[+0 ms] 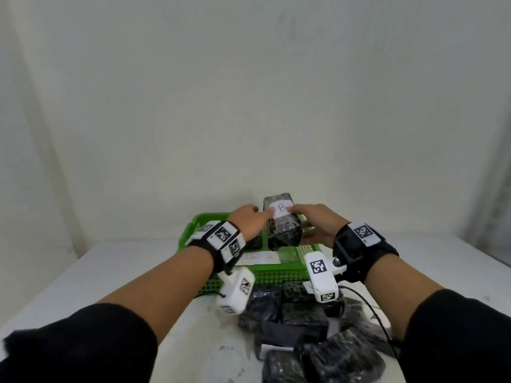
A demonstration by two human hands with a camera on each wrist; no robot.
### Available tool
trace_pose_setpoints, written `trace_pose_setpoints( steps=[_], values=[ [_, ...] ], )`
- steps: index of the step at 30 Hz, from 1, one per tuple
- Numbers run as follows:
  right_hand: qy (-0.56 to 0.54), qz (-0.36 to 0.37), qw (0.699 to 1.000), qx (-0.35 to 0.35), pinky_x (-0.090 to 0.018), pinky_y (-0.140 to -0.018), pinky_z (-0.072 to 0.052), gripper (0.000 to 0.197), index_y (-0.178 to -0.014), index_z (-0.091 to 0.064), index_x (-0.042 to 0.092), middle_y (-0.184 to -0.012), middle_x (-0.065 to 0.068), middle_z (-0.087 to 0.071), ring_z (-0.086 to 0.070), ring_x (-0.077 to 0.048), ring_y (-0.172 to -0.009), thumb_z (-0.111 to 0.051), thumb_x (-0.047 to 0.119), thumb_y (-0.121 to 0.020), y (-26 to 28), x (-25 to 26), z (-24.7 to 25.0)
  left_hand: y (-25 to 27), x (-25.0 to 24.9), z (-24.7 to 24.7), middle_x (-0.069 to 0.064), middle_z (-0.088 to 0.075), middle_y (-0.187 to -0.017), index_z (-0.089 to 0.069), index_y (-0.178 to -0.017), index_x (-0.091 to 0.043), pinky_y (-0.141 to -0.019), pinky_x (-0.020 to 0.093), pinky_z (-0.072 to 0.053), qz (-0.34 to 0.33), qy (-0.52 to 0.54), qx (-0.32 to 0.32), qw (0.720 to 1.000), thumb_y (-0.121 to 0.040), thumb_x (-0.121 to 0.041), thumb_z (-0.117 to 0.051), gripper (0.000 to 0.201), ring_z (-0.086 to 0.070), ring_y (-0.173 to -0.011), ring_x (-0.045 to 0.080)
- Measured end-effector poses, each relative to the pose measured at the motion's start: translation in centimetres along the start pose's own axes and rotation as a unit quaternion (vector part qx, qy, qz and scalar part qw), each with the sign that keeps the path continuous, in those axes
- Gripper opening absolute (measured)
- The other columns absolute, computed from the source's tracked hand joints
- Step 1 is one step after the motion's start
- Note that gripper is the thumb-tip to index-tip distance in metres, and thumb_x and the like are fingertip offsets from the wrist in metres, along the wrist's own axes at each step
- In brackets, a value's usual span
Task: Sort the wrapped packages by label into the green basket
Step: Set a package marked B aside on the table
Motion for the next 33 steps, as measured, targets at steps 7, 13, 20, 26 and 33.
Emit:
trace_pose_setpoints(
  steps=[7, 13, 20, 26, 33],
  values=[
    [-0.009, 0.01, 0.999, -0.043, -0.038, -0.071, -0.062, 0.032, -0.12, -0.068, 0.006, -0.1, -0.015, -0.068, -0.068, -0.03, -0.078, -0.065, 0.031, -0.1, 3.3, 0.3, 9.0, -2.6, -7.6, -8.8, 0.017, -0.073, -0.113, -0.069, -0.114, -0.004, -0.091, 0.052, -0.058, 0.038, 0.282, 0.075, 0.956, -0.054, -0.078, -0.07, 0.095, -0.072, -0.102, 0.035],
    [0.003, -0.028, 0.996, -0.085, -0.039, -0.078, -0.062, 0.032, -0.123, -0.068, 0.007, -0.102, -0.015, -0.069, -0.07, -0.031, -0.082, -0.064, 0.03, -0.1, 5.0, -3.4, 18.0, -2.2, -13.7, -16.8, 0.019, -0.073, -0.11, -0.065, -0.121, -0.004, -0.081, 0.057, -0.06, 0.061, 0.296, 0.163, 0.939, -0.064, -0.062, -0.073, 0.081, -0.073, -0.095, 0.038],
    [-0.009, -0.09, 0.984, -0.155, -0.042, -0.084, -0.061, 0.033, -0.12, -0.068, 0.006, -0.104, -0.016, -0.07, -0.069, -0.034, -0.093, -0.067, 0.03, -0.098, 6.9, -10.4, 28.0, 0.1, -20.5, -26.2, 0.014, -0.068, -0.096, -0.063, -0.12, -0.004, -0.079, 0.047, -0.062, 0.067, 0.275, 0.222, 0.933, -0.095, -0.044, -0.063, 0.047, -0.071, -0.089, 0.035],
    [-0.002, -0.135, 0.971, -0.196, -0.038, -0.074, -0.056, 0.027, -0.112, -0.068, 0.007, -0.098, -0.015, -0.069, -0.067, -0.031, -0.085, -0.067, 0.03, -0.098, 8.5, -15.7, 33.8, 1.0, -23.2, -32.8, 0.013, -0.067, -0.104, -0.063, -0.119, -0.005, -0.087, 0.046, -0.061, 0.062, 0.216, 0.259, 0.939, -0.094, -0.04, -0.064, 0.043, -0.071, -0.102, 0.035],
    [-0.006, -0.154, 0.962, -0.225, -0.054, -0.096, -0.059, 0.029, -0.113, -0.067, 0.003, -0.114, -0.021, -0.069, -0.07, -0.041, -0.103, -0.068, 0.026, -0.097, 9.1, -19.1, 36.7, -0.5, -23.8, -37.9, 0.013, -0.075, -0.109, -0.068, -0.092, -0.011, -0.091, 0.043, -0.059, 0.023, 0.11, 0.261, 0.959, -0.082, -0.051, -0.067, 0.042, -0.073, -0.096, 0.031]
  ],
)
Point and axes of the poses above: each hand's wrist, its own y-axis away from the middle knuckle, its own z-axis out of the back of the hand, x = y × z, the point moved 10 cm from there along -y, towards the middle knuckle
